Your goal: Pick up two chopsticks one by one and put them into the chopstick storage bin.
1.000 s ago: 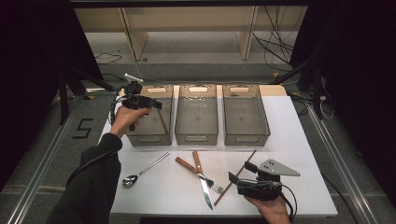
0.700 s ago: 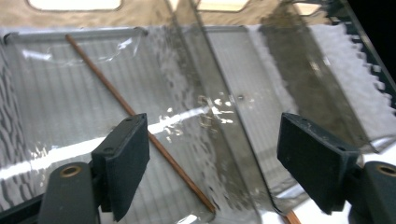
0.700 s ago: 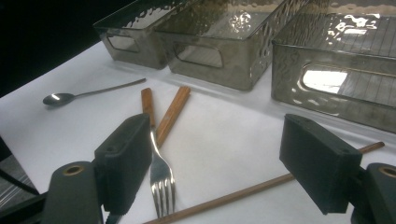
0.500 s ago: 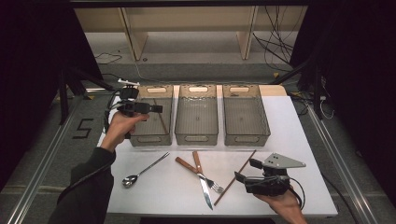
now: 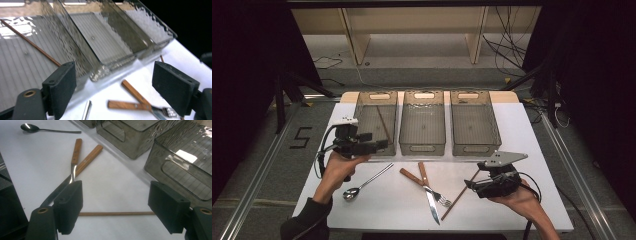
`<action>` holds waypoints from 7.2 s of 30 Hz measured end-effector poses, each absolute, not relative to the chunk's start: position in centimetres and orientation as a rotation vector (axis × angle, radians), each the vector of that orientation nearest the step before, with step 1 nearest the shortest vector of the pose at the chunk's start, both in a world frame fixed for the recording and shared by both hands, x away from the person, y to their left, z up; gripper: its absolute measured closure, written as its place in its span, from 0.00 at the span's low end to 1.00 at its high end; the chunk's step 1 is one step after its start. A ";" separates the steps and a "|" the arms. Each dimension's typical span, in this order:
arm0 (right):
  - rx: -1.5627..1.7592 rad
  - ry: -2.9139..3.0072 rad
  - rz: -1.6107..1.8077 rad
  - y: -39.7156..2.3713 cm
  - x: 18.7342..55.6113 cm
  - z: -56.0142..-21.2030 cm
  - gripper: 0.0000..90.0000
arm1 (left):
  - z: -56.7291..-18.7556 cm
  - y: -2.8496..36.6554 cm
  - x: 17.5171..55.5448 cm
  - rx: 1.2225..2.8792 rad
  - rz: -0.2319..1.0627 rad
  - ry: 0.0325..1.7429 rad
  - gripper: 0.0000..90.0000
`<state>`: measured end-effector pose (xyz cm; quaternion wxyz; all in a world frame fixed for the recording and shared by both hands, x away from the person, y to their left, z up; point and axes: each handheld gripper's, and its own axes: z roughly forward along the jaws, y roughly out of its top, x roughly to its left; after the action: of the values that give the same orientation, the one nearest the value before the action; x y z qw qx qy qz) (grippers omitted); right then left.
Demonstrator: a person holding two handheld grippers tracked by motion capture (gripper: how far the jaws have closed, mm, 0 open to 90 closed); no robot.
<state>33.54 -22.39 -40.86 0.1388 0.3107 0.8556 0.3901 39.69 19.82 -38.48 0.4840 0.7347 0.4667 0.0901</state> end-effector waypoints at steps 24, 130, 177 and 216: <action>0.384 2.812 0.726 -19.8 36.4 -41.6 0.38 | -44.8 18.1 33.2 1.814 0.264 1.002 0.19; -0.395 3.056 0.160 -15.9 37.1 -45.7 0.95 | -46.1 18.4 31.9 1.809 0.280 0.976 0.18; 0.542 2.854 0.974 -13.3 37.8 -40.2 0.95 | -44.4 17.5 32.7 1.725 0.195 0.979 0.19; 0.764 2.762 1.281 -10.7 37.4 -38.3 0.95 | -41.0 13.4 36.6 1.568 -0.115 0.941 0.86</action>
<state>37.35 -10.71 -38.28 0.0012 0.2432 0.8800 0.4080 36.60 13.37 -40.98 0.6087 0.6789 0.4074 -0.0499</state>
